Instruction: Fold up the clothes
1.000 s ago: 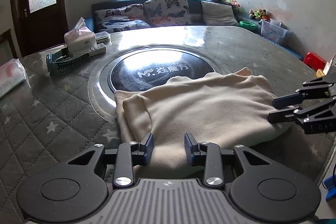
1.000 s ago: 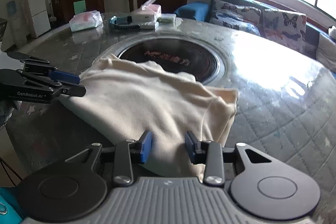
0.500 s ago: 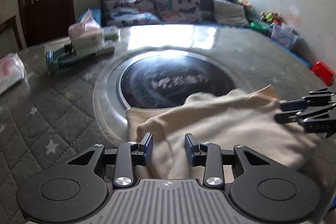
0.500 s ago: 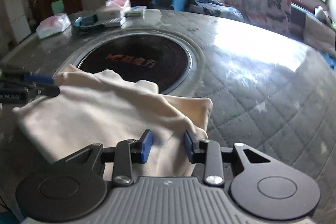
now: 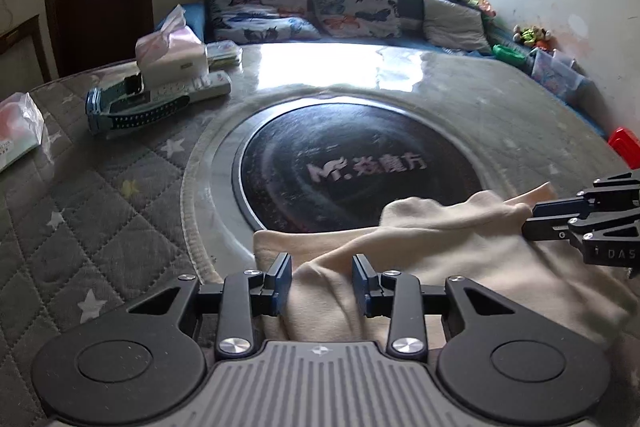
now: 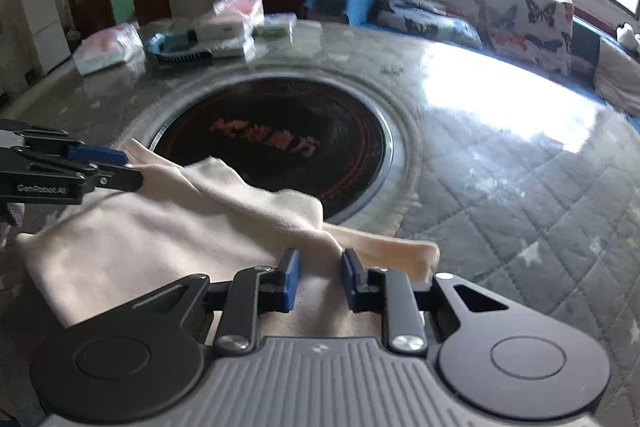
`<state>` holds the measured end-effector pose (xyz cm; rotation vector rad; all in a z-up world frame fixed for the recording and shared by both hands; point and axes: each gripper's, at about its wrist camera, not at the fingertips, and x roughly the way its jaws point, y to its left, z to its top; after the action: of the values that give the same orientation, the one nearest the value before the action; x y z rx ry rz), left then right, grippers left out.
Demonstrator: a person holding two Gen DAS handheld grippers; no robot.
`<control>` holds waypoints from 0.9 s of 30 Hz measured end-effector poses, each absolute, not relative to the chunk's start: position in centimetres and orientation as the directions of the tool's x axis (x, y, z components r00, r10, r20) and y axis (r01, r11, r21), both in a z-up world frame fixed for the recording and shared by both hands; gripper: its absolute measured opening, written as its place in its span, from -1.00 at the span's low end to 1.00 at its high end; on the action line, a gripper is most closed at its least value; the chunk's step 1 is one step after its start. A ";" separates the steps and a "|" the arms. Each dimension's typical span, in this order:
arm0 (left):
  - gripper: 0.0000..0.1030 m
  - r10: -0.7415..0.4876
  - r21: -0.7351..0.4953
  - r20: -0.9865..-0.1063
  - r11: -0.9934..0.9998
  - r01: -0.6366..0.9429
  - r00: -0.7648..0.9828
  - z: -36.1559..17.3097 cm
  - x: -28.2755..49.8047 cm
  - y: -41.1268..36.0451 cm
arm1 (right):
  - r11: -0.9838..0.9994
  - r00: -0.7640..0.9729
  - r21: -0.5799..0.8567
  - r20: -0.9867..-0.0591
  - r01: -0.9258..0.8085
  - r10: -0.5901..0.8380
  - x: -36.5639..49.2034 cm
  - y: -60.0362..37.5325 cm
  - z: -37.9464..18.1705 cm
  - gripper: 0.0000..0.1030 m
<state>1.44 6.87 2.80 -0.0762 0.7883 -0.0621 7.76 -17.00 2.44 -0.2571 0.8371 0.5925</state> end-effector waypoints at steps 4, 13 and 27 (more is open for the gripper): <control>-0.30 -0.072 -0.084 -0.713 0.996 0.017 0.697 2.4 1.9 7.0 | 0.810 0.534 0.002 -0.751 -0.587 0.389 7.7 -16.6 2.8 -0.60; -0.27 -0.056 -0.070 -0.720 0.998 0.008 0.692 2.3 2.1 6.7 | 0.790 0.527 -0.011 -0.750 -0.613 0.398 7.4 -15.0 2.7 -0.56; 0.22 0.009 -0.046 -0.705 0.997 -0.058 0.710 3.8 -0.3 7.7 | 0.691 0.502 -0.050 -0.724 -0.722 0.473 2.0 -12.7 4.6 -0.30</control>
<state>-0.30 7.74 3.77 -0.0668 0.7811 0.0372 1.97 -12.72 4.60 -0.3708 0.7453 0.7413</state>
